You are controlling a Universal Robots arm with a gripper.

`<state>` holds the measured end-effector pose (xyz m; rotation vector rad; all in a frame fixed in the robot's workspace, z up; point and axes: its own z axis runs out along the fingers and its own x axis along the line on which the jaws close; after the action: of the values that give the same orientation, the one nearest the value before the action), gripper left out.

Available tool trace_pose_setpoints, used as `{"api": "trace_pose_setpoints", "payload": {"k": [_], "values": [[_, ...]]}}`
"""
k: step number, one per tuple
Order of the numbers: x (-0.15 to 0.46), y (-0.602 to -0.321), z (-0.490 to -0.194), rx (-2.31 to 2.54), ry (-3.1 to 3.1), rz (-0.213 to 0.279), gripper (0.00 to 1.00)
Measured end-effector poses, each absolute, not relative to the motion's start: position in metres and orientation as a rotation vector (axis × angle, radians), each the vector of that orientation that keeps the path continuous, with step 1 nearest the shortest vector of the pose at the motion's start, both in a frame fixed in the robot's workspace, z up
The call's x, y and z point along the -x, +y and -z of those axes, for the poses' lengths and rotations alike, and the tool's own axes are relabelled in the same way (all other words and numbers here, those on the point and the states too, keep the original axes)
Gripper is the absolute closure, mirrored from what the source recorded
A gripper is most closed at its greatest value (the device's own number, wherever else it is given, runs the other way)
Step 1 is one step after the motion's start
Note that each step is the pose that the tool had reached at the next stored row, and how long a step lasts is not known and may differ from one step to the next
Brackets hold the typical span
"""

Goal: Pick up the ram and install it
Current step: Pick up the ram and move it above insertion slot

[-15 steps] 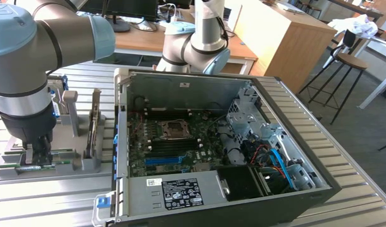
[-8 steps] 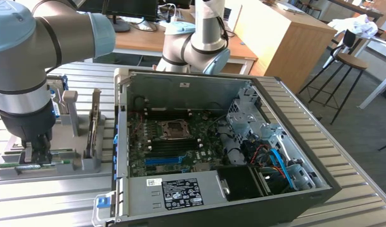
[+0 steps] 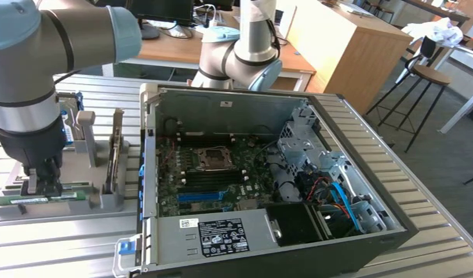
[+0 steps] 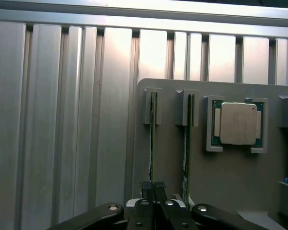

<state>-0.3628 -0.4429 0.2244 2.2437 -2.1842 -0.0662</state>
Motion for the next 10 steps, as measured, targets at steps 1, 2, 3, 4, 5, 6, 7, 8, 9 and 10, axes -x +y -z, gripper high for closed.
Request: {"api": "trace_pose_setpoints", "payload": {"k": [1, 2, 3, 4, 5, 6, 7, 8, 9, 10], "values": [[0.363, -0.443, -0.227, -2.244, -2.184, 0.066, 0.89], [0.363, -0.443, -0.229, -2.244, -2.184, 0.066, 0.89], [0.363, -0.443, -0.231, -2.244, -2.184, 0.066, 0.89], [0.363, -0.443, -0.233, -2.244, -2.184, 0.066, 0.89], [0.363, -0.443, -0.236, -2.244, -2.184, 0.066, 0.89], [0.363, -0.443, -0.238, -2.244, -2.184, 0.066, 0.89], [0.363, -0.443, -0.241, -2.244, -2.184, 0.066, 0.89], [0.363, -0.443, -0.243, -2.243, -2.185, 0.066, 0.89], [0.363, -0.443, -0.246, -2.243, -2.185, 0.066, 0.89], [0.363, -0.443, -0.249, -2.243, -2.185, 0.066, 0.89]]}}
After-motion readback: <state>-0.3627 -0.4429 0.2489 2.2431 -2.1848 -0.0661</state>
